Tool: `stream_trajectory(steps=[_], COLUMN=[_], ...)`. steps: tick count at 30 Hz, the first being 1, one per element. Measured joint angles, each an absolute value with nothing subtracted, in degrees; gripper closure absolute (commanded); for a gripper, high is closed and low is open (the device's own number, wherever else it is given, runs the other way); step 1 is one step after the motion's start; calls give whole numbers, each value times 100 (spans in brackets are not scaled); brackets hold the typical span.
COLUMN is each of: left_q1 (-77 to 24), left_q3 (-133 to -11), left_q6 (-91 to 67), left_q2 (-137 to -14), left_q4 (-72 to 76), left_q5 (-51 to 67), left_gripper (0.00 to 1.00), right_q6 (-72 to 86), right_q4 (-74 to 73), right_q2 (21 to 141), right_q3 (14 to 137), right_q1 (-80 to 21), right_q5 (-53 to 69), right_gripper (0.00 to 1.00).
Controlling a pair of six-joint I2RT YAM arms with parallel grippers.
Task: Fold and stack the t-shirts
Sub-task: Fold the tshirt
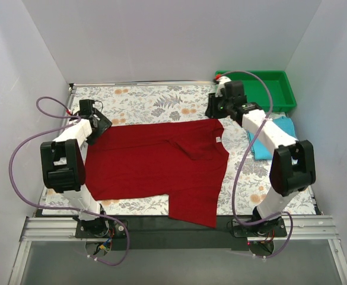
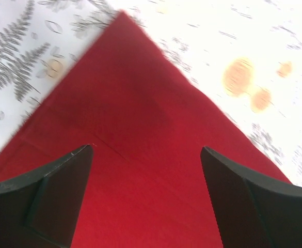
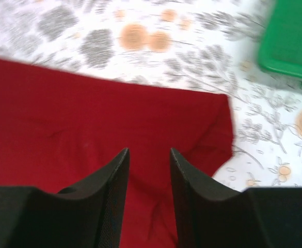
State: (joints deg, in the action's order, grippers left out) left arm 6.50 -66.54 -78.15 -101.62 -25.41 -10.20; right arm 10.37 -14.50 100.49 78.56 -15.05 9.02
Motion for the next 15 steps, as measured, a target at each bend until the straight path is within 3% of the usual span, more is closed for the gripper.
stream_trajectory(steps=[8, 15], left_q1=[-471, -1313], left_q3=[-6217, -4786], left_q6=[-7686, -7550], left_q2=[-8543, -7229], left_q4=[-2609, -2585], left_q5=[-1031, -978], left_gripper=[20, 20], right_q6=[134, -154], right_q4=[-1625, -2097], right_q2=[9286, 9504], right_q3=[7188, 6659], right_q1=[-3850, -4287], right_q5=[-38, -685], right_gripper=[70, 72])
